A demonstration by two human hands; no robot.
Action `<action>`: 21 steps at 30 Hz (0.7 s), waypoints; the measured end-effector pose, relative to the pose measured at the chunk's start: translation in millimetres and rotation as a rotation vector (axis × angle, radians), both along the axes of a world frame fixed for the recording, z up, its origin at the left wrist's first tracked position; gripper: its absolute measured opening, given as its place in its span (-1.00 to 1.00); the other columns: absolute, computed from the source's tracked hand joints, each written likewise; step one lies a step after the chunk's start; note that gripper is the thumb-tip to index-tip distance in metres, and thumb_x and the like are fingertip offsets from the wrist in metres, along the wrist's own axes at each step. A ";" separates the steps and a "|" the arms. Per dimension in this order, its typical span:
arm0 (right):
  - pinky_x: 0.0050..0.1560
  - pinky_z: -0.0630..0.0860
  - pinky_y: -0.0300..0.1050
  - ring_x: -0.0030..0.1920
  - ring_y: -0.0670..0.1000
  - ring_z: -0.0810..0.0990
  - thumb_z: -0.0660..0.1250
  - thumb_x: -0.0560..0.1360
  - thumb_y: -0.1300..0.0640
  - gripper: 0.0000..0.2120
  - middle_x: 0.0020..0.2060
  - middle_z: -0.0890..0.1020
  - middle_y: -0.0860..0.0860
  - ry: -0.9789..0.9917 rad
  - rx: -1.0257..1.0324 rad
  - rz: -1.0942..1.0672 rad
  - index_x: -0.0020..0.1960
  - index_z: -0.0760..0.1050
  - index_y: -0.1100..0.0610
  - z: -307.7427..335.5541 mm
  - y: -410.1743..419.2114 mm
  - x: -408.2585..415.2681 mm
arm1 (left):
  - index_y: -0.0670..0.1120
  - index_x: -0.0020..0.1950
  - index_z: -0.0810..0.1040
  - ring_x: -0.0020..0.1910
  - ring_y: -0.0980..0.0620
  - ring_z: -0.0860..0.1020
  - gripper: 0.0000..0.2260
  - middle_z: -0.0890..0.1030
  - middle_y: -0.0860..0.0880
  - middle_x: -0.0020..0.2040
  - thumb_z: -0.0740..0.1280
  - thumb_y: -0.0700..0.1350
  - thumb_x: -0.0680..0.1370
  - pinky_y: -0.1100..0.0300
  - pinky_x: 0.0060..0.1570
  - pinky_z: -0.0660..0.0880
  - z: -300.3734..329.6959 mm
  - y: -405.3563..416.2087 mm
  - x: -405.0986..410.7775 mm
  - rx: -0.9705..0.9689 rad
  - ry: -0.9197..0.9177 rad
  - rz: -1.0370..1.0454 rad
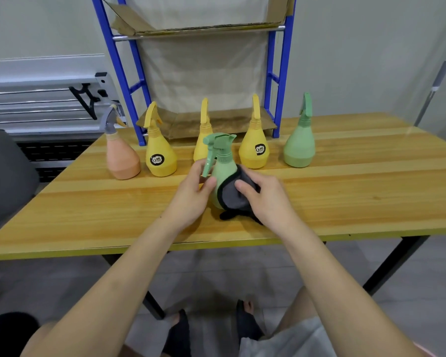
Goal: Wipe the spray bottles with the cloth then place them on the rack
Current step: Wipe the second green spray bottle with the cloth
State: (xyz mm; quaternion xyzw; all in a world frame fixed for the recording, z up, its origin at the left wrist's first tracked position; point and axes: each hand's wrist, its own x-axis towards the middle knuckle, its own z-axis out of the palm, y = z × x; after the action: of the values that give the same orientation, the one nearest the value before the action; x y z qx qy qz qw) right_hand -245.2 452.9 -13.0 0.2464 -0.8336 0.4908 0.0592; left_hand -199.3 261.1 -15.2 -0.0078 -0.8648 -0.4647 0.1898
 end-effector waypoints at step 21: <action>0.10 0.54 0.05 0.26 0.09 0.51 0.40 0.51 -0.17 -0.47 0.31 0.52 -0.06 0.291 0.482 -0.190 0.43 0.40 -0.12 -12.5 19.5 42.8 | 0.04 0.43 0.45 0.21 -0.02 0.50 -0.36 0.56 0.07 0.19 0.40 0.35 0.46 -0.06 0.21 0.52 13.7 20.7 13.8 -0.046 0.055 0.322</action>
State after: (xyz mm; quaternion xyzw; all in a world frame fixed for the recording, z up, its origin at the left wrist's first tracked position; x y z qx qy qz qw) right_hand -202.4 472.4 -25.5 0.2420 -0.9282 0.2307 0.1634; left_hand -185.5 281.8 -1.5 0.1136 -0.8598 -0.4079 0.2854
